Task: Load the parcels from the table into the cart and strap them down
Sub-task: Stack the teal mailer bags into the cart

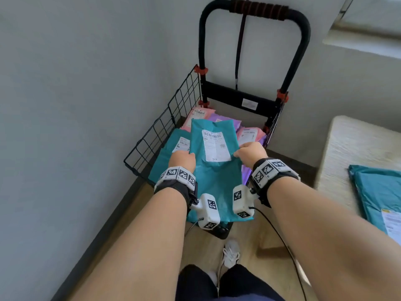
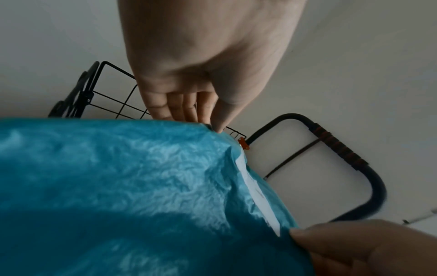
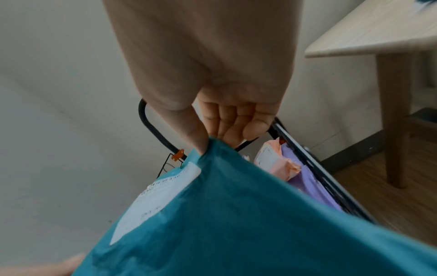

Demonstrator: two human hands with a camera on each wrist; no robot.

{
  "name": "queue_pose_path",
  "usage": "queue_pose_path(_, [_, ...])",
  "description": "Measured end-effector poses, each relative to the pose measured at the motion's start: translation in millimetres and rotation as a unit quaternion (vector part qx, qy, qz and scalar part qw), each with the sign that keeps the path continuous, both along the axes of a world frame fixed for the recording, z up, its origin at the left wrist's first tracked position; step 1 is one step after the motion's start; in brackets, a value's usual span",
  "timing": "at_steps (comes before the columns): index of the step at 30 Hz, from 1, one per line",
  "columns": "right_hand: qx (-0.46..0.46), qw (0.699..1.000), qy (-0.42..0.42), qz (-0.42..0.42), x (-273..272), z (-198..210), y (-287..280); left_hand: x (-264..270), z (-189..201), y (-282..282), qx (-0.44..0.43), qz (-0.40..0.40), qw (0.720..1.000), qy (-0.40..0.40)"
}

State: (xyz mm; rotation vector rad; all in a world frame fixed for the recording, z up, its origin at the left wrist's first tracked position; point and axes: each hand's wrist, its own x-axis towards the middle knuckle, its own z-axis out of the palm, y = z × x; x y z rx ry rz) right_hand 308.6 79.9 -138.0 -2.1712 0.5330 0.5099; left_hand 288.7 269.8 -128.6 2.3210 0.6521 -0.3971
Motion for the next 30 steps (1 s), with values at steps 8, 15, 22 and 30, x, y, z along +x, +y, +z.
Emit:
queue_pose_path(8, [-0.019, 0.999, 0.032, 0.016, 68.8, -30.9, 36.4, 74.7, -19.4, 27.4, -0.04, 0.016, 0.999, 0.007])
queue_pose_path(15, [0.051, 0.996, 0.047, -0.06, 133.9, -68.4, 55.5, 157.7, -58.1, 45.0, -0.053, -0.028, 0.997, 0.053])
queue_pose_path(22, [0.082, 0.984, 0.073, -0.14, 190.4, -125.4, 91.7, 225.9, -97.8, 70.2, -0.006, -0.089, 0.991, 0.104])
queue_pose_path(30, [0.116, 0.967, 0.091, -0.209, 222.8, -180.6, 123.5, 263.5, -147.6, 79.1, 0.032, -0.149, 0.98, 0.131])
